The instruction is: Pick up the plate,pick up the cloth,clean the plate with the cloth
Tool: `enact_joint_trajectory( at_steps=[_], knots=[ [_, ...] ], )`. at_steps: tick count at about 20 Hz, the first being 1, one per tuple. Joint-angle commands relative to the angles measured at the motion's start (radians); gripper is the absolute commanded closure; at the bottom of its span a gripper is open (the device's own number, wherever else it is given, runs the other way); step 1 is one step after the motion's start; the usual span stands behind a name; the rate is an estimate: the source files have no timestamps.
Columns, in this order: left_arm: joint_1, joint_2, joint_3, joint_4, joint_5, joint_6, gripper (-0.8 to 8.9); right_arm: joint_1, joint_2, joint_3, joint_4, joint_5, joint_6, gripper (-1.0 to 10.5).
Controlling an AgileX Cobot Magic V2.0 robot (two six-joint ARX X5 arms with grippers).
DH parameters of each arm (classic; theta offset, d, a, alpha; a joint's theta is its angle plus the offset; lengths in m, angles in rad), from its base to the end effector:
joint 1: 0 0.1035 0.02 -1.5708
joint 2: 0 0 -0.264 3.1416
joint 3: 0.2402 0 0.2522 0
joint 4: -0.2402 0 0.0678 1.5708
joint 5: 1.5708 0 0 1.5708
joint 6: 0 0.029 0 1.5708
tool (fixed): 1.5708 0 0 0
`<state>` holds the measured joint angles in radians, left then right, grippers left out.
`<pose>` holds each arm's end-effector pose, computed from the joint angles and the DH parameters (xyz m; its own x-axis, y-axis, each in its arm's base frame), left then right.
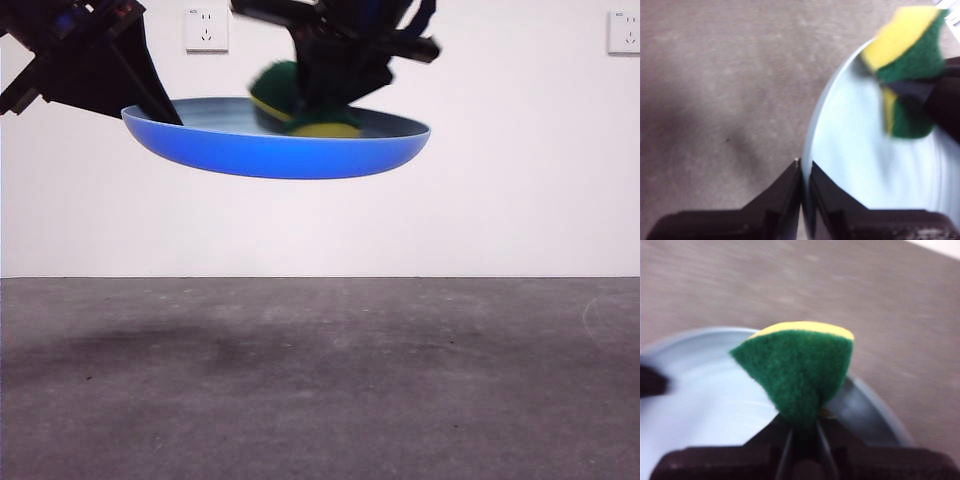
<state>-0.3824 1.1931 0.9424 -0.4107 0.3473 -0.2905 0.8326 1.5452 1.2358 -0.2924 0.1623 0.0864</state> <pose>0.2281 -0.1024 0.2879 0.5614 -0.5927 -0.5775 0.4117 0.8054 -0.4263 0.2352 0.2515 0.2954 0.6670 0.4930 -0.5587 -0.6051 0.7959 -0.0200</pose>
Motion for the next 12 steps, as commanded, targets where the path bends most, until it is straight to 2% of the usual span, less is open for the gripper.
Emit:
enact_joint_trajectory(
  at_steps=[1,4,6,7,8,9,10,11,12],
  knots=[
    [-0.003,-0.003,-0.003,0.087,0.031,-0.056,8.21,0.015,0.016,-0.006,-0.019,-0.144,0.082,9.6],
    [-0.002,-0.003,-0.003,0.154,0.026,-0.086,8.21,0.044,0.018,-0.006,-0.113,-0.189,0.079,9.6],
    [-0.002,-0.003,-0.003,0.162,0.026,-0.092,8.21,0.060,0.018,-0.006,-0.238,-0.168,0.022,9.6],
    [-0.002,-0.003,-0.003,0.149,0.026,-0.091,8.21,0.060,0.018,-0.006,-0.303,-0.122,0.006,9.6],
    [-0.002,-0.003,-0.003,0.135,0.026,-0.086,8.21,0.058,0.018,-0.006,-0.351,-0.042,0.000,9.6],
    [-0.002,-0.003,-0.003,0.118,0.026,-0.071,8.21,0.057,0.018,-0.006,-0.381,0.090,-0.010,9.6],
    [-0.002,-0.003,-0.003,0.101,0.026,-0.062,8.21,0.057,0.016,-0.006,-0.380,0.203,-0.026,9.6],
    [-0.002,-0.003,-0.003,0.084,0.026,-0.047,8.21,0.054,0.006,-0.006,-0.353,0.282,-0.048,9.6],
    [-0.003,-0.003,-0.003,0.064,0.025,-0.040,8.21,0.051,-0.005,-0.006,-0.285,0.310,-0.069,9.6]
  ],
)
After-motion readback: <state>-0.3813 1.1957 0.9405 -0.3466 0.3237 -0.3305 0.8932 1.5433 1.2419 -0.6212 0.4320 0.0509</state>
